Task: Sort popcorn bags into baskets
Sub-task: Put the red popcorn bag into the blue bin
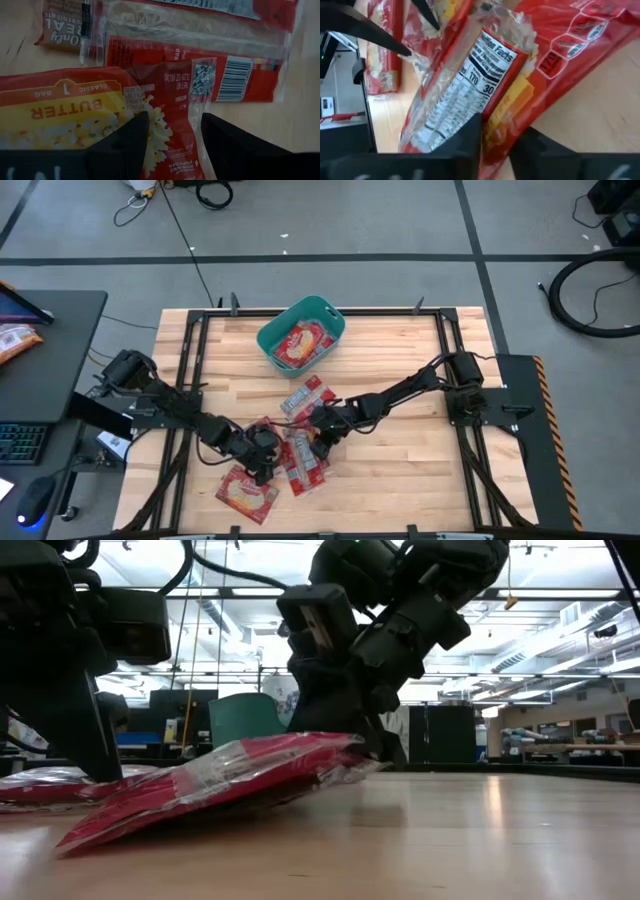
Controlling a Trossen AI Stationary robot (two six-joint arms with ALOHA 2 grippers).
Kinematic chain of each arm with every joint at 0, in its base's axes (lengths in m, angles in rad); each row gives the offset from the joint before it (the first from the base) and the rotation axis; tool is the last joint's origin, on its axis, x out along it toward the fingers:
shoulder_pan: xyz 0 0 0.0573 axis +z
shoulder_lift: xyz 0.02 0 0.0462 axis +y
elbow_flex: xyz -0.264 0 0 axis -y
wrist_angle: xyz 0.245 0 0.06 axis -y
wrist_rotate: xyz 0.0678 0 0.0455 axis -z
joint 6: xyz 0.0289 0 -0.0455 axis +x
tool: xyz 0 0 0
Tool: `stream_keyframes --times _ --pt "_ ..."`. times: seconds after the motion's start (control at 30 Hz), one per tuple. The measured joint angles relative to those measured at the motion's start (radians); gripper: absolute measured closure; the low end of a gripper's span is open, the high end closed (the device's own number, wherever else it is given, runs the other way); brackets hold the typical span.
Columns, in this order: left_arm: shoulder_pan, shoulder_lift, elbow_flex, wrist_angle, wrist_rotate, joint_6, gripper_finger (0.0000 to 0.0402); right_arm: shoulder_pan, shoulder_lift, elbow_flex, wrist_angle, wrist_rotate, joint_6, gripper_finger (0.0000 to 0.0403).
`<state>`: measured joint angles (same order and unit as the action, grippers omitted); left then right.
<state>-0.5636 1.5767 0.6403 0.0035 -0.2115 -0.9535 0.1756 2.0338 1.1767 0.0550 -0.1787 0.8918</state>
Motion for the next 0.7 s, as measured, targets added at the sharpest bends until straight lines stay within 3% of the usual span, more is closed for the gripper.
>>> stream_keyframes --times 0.17,0.33,0.5,0.7 --pt "0.0 -0.029 -0.002 -0.016 0.034 -0.003 0.0212 -0.019 -0.003 0.0 -0.007 -0.083 0.015 0.0382" --pt "0.0 -0.076 -0.003 -0.078 0.035 -0.009 0.0212 -0.029 -0.039 0.0 -0.043 -0.095 0.006 0.0381" --pt "0.0 -0.124 -0.003 -0.09 0.035 -0.025 0.0212 -0.037 -0.094 0.0 -0.137 -0.038 -0.015 0.0365" --pt "0.004 -0.175 -0.003 -0.09 0.021 -0.026 0.0212 -0.036 -0.147 0.0 -0.194 0.001 -0.032 0.0379"
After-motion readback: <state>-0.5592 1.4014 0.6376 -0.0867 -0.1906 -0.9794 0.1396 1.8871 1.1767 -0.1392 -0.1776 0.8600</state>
